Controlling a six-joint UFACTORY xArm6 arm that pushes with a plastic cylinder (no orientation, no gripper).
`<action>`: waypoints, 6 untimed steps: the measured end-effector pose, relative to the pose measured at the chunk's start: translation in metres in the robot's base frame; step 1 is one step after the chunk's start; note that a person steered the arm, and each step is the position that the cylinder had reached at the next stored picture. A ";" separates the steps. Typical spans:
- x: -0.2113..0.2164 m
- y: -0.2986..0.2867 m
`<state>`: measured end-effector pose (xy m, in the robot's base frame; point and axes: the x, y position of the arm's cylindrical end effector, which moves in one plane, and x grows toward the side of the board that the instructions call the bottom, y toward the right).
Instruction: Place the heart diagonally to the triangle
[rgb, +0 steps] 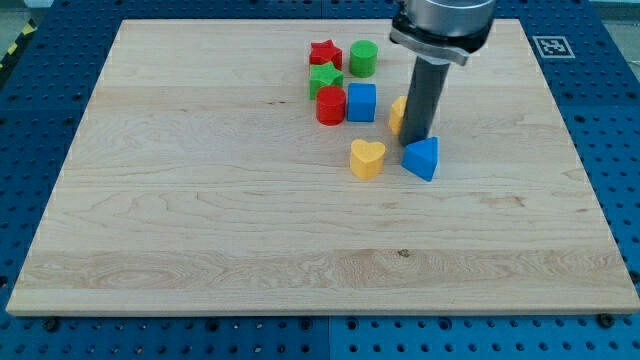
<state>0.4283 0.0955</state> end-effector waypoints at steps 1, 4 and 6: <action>0.001 -0.043; 0.033 -0.041; 0.033 0.050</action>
<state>0.4616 0.1456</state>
